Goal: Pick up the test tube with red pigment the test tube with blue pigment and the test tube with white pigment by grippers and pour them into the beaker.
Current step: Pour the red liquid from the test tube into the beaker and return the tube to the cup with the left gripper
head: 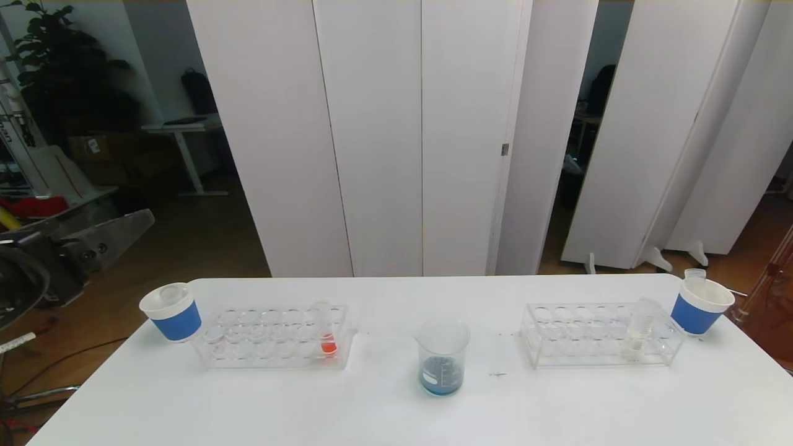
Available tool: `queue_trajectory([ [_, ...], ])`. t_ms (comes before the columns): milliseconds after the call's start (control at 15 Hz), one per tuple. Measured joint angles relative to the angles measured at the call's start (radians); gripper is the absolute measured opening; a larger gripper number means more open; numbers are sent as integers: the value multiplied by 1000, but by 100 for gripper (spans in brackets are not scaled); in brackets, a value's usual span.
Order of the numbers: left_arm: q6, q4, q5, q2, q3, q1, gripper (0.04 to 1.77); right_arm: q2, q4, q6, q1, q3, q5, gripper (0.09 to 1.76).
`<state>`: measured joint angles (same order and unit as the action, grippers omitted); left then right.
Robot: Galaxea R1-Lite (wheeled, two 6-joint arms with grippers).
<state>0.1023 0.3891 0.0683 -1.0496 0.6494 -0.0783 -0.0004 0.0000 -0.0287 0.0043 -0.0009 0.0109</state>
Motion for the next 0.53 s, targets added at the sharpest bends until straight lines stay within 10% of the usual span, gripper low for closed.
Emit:
queue_trajectory([
  [533, 8, 302, 5, -186, -241, -198, 175, 0, 0, 0, 0, 0, 0, 175],
])
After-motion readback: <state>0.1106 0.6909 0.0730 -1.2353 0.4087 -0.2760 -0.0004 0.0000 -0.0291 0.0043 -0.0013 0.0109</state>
